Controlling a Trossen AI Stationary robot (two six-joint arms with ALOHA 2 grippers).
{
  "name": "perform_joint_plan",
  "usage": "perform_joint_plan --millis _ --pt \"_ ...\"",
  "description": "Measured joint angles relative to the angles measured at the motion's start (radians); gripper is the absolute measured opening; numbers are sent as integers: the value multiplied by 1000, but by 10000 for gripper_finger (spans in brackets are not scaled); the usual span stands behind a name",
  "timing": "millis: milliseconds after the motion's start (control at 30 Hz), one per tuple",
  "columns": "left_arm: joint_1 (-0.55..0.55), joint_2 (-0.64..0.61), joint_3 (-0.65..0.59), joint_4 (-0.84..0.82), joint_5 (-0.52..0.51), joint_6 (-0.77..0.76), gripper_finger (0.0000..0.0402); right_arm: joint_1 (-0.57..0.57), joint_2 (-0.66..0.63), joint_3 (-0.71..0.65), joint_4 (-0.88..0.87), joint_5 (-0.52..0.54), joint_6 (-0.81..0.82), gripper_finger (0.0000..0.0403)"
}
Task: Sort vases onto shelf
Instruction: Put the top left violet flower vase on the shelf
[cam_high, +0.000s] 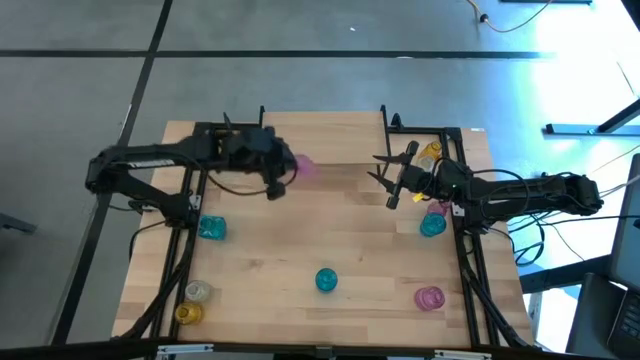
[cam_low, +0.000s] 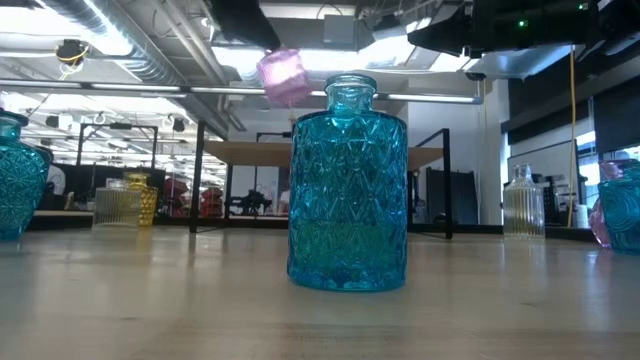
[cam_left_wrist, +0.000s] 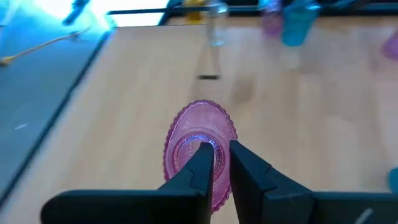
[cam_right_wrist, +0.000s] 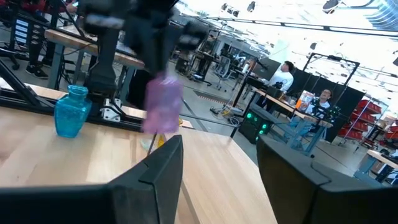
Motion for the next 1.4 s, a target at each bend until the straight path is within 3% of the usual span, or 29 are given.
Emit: perform_joint_plan --millis 267,633,800,967,1133,1400 --pt "170 33 231 -221 -42 70 32 0 0 0 0 0 0 193" --pt "445 100 241 -212 65 204 33 0 0 0 -1 -1 0 193" --pt "493 199 280 -255 115 243 33 0 0 0 -1 -1 0 193" --pt "500 333 436 -370 94 284 30 0 0 0 0 -1 0 193" --pt "553 434 560 -456 179 285 29 0 0 0 -1 -1 0 193" --pt "623 495 568 -497 213 262 29 0 0 0 -8 -1 0 193"
